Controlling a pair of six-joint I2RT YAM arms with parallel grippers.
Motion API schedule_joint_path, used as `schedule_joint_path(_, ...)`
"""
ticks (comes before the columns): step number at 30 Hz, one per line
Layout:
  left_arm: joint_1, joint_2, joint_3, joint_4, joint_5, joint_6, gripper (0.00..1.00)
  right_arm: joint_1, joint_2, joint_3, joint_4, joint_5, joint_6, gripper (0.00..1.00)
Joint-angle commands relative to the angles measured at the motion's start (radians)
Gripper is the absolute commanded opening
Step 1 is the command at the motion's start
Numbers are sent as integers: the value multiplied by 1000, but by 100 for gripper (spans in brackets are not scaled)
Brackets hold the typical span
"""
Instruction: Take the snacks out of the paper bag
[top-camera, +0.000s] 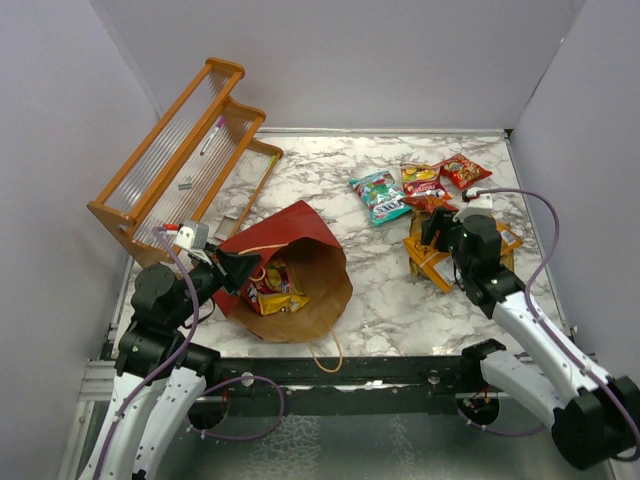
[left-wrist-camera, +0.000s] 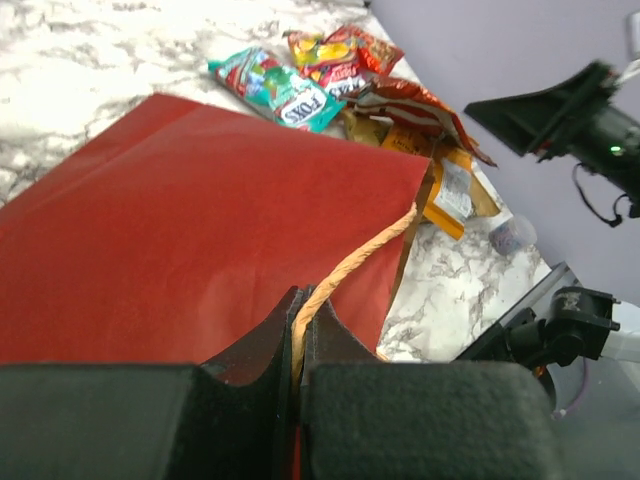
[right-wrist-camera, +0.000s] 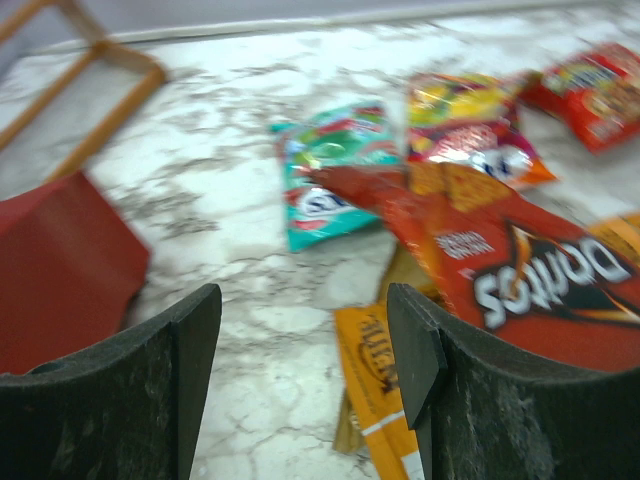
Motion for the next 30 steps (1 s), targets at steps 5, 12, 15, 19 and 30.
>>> schedule_joint_path(5,5,59,112,-235,-35,30,0,82,-50,-35,144,-620,-138,64)
schedule_joint_path(12,6,-17,109,-241,-50,32,0,595,43,-18,238,-457,-323,62)
schedule_joint_path(15,8,-51,106,-236,-56,30,0,849,175,17,249,-231,-447,62)
schedule_joint_path(19,17,-84,101,-232,-42,30,0,1016,375,54,320,12,-566,62)
schedule_joint_path(30,85,-85,87,-208,-5,28,0,1059,797,149,573,150,-693,59)
